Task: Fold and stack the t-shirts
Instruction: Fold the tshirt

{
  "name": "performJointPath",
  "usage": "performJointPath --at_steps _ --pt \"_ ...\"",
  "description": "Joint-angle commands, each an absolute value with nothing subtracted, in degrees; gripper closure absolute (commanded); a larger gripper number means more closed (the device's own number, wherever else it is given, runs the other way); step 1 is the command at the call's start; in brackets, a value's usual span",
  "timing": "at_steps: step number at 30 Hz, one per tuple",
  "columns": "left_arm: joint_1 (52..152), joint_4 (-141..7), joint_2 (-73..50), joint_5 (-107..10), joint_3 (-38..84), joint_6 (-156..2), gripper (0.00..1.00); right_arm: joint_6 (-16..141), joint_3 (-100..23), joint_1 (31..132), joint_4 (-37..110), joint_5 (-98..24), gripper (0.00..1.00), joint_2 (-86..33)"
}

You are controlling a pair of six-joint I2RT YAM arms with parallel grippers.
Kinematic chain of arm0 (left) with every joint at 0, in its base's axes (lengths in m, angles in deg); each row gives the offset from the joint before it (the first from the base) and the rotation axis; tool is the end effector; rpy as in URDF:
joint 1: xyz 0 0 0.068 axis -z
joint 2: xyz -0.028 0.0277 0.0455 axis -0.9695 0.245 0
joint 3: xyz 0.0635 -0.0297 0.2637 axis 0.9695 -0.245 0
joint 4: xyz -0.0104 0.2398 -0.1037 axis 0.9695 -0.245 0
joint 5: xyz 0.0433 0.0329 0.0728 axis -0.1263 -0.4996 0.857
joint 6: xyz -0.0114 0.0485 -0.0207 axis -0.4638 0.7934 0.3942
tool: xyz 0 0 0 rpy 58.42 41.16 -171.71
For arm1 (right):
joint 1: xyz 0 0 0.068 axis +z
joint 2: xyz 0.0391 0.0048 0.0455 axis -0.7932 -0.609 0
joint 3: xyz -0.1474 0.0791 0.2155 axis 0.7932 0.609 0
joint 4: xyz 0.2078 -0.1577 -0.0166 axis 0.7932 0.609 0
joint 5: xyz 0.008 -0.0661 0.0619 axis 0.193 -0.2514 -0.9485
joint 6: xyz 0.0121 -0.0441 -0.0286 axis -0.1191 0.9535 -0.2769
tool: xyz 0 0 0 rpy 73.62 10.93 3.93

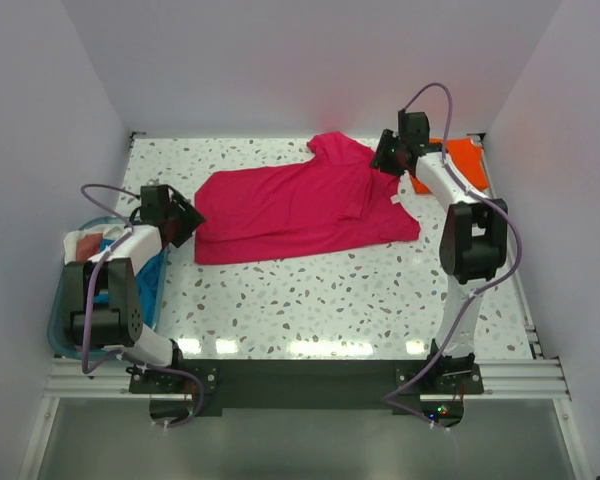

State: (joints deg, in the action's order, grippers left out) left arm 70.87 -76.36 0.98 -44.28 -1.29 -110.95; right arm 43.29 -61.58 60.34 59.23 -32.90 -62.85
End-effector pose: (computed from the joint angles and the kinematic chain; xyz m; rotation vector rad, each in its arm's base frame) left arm 0.3097 0.0242 0.1838 -1.0091 2.2224 -0.4116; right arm 0.4699 0.0673 0.2521 0.3357 2.3080 0.3772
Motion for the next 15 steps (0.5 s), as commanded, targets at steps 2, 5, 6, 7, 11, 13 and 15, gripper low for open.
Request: performJointPath --at_steps 2,5,6,7,11,13,15 --pt "70.46 -73.89 -4.58 -45.19 -1.71 -109.20 0.33 46.28 -65.92 60.04 61.49 -33.22 0.45 -62.80" --pt "70.54 -73.63 -6.60 -45.54 -4.60 -109.20 0.38 45.93 -62.25 60.39 61.67 -33.30 0.43 -59.73" --pt "70.89 -73.45 -6.78 -45.72 -5.74 -109.38 0.41 45.75 -60.57 61.09 60.97 -32.96 0.43 -58.77" --pt "70.98 -73.45 -6.79 -45.72 -6.19 -109.47 0.43 45.66 -58.81 61.79 60.62 -32.52 0.44 -56.32" --pt "72.74 -73.27 -5.12 -45.19 -6.55 -110.08 0.50 44.26 -46.88 64.70 56.85 -30.85 0.46 -50.94" --pt "73.44 -73.01 -4.33 -44.93 -6.02 -110.34 0.52 43.82 -44.04 66.10 54.91 -30.93 0.47 -49.80" --pt "74.23 -72.83 -3.19 -44.75 -5.15 -110.87 0.53 43.64 -41.31 67.51 54.03 -30.41 0.47 -49.09"
